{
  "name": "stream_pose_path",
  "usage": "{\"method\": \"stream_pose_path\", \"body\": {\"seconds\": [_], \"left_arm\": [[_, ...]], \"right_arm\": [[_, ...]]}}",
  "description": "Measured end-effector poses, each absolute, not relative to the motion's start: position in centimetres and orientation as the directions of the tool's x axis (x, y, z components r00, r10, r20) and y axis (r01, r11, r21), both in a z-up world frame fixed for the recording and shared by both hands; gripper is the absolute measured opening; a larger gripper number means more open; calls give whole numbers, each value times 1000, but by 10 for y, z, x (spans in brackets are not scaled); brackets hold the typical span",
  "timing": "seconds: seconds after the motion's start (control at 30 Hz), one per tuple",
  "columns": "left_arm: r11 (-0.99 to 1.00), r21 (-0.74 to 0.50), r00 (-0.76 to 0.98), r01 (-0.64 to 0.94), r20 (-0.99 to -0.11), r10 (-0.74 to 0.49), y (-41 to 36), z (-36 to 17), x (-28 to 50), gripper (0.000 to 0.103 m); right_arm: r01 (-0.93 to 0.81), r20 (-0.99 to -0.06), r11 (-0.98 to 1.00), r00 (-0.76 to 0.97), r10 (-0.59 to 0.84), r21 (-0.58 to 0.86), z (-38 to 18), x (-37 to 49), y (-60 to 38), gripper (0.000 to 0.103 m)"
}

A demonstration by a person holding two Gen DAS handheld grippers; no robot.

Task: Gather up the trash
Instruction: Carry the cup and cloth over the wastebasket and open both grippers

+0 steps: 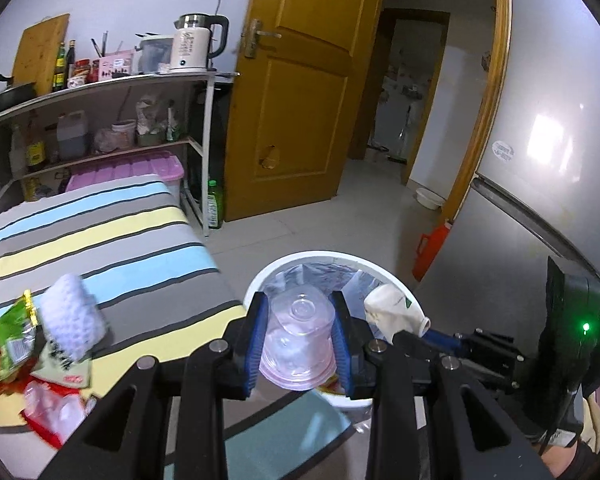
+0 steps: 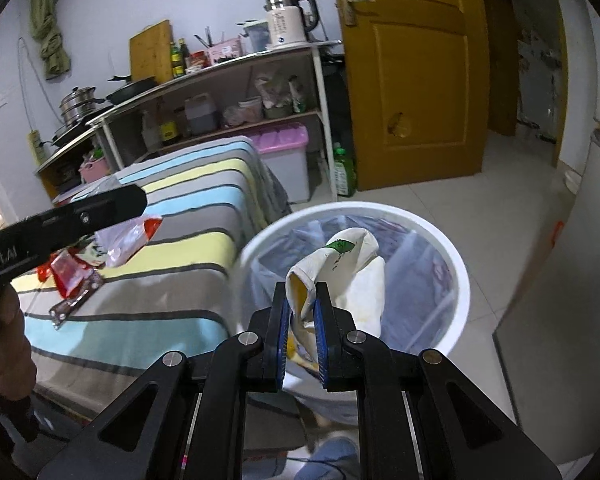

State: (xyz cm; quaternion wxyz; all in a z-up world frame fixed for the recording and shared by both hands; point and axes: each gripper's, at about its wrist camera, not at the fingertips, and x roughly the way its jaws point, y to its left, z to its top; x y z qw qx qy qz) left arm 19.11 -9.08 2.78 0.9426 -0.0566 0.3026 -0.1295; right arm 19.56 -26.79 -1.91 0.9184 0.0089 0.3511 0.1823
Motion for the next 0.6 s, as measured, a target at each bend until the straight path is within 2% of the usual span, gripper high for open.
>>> {"method": "stream_pose_path", "body": {"seconds": [0.6], "left_arm": [[945, -213, 701, 246, -634, -326, -124, -8, 242, 33]], "right_arm": [[-299, -695, 939, 640, 327, 167, -54, 224, -283, 14]]}}
